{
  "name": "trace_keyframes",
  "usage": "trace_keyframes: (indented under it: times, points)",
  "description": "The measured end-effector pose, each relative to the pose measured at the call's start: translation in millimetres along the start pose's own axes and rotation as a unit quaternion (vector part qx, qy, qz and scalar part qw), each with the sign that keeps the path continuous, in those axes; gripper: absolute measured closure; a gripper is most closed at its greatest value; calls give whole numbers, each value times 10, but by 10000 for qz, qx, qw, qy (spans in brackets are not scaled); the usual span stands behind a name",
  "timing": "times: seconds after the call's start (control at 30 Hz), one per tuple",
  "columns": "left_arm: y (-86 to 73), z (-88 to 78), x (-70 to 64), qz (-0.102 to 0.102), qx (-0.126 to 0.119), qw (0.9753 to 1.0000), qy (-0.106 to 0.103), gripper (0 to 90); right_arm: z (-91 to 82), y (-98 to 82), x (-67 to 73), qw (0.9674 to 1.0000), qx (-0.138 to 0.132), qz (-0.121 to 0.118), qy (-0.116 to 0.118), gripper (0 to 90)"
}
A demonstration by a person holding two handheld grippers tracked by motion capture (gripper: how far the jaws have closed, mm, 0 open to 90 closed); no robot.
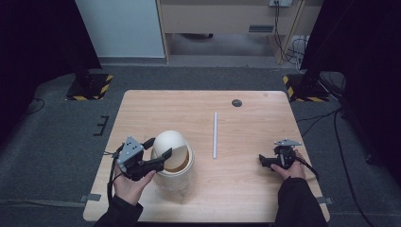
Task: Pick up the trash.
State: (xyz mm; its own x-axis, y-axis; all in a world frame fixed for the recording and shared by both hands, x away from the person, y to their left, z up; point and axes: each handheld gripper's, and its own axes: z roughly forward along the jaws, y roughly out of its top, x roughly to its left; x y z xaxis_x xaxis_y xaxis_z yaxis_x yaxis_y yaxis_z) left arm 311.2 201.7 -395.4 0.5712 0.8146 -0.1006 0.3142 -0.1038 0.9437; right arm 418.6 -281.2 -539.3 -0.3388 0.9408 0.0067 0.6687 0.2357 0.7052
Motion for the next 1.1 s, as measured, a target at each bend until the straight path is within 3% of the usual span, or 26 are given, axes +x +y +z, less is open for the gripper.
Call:
trace_keyframes:
  times: [0.17,0.63,0.93,1.1]
  points:
    - [2,-40,-37,19,-74,10000,-54,279,1,0,1,10000,-5,5,-5,7]
    - [32,-227,-9,-184,-348,9988,-302,286,-8,-9,12,10000,-22,23,-12,17]
    - [78,-428,203,-406,-634,9972,17,268,-37,6,-11,9999,-50,-112,79,129]
    - [38,-506,352,-506,-646,9964,223,256,-60,16,-31,9999,-7,-99,77,188]
